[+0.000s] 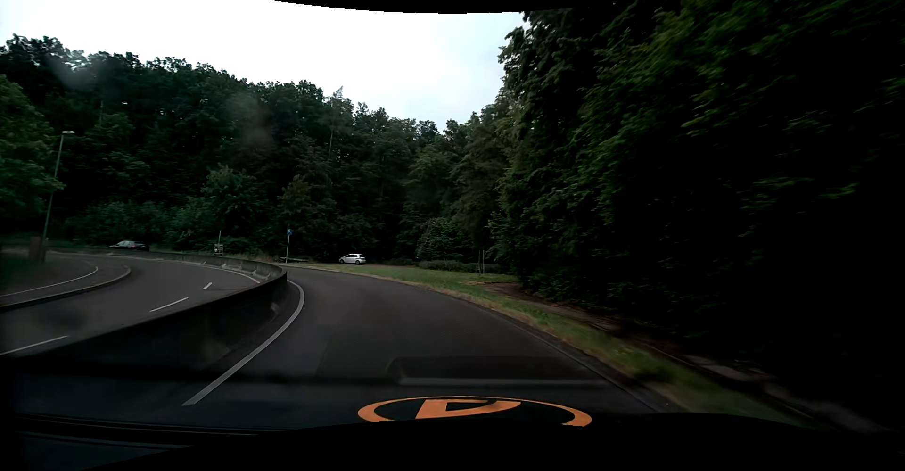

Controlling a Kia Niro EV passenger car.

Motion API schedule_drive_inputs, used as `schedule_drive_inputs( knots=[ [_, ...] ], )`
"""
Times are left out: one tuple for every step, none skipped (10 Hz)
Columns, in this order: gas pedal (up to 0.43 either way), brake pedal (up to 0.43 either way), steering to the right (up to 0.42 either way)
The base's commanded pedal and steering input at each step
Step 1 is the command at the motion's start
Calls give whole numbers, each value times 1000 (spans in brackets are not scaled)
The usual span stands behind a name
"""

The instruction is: Follow the waypoints while adhering to traffic rules and regulations

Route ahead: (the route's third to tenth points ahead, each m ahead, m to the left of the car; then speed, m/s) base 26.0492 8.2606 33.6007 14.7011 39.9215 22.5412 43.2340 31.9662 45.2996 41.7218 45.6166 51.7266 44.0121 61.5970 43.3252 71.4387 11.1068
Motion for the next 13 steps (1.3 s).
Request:
schedule_drive_inputs(
  knots=[
    [169,0,-101],
    [169,0,-102],
    [169,0,-103],
    [169,0,-104],
    [169,0,-105],
    [169,0,-108],
    [169,0,-114],
    [169,0,-120],
    [169,0,-122],
    [169,0,-122],
    [169,0,-121],
    [169,0,-122],
    [169,0,-120]
  ],
)
